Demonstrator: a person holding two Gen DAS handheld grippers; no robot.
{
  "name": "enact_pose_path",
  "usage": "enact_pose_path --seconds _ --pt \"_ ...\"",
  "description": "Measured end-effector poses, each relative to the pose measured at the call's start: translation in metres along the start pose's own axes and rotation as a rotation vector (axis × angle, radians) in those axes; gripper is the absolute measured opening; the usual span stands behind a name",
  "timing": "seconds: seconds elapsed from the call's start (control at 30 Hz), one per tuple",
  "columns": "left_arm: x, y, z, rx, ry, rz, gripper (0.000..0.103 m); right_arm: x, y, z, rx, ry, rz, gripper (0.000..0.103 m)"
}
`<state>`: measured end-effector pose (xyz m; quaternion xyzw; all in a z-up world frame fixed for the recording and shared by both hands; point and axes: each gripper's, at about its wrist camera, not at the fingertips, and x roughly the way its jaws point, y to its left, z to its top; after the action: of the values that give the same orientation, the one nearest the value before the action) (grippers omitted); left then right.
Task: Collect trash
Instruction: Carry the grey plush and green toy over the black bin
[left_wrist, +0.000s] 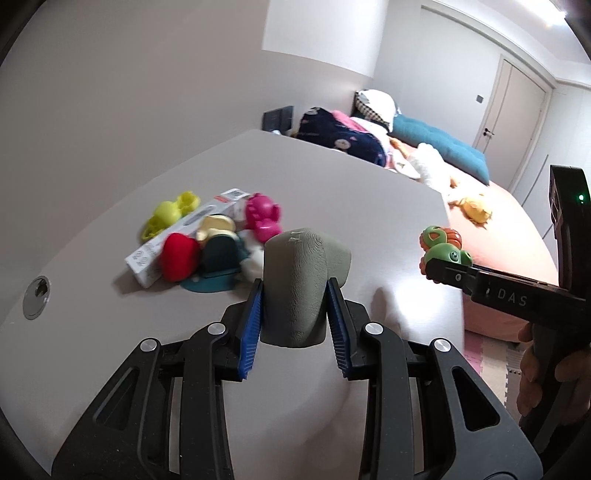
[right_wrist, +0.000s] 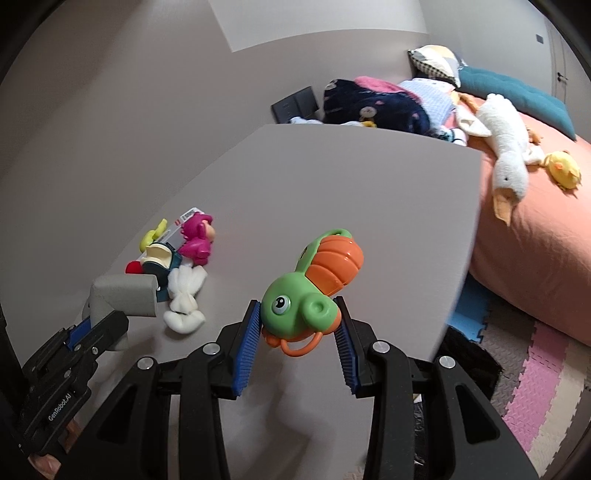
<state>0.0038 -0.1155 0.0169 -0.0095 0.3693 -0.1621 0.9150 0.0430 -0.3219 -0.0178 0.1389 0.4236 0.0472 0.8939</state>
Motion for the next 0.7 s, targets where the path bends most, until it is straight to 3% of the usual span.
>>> enact_pose_path --seconds 0.7 --pt "0.015 -0.108 -0.002 0.134 0.031 -0.145 0.033 -0.084 -0.088 -0.032 0.105 -0.097 -0.119 0.041"
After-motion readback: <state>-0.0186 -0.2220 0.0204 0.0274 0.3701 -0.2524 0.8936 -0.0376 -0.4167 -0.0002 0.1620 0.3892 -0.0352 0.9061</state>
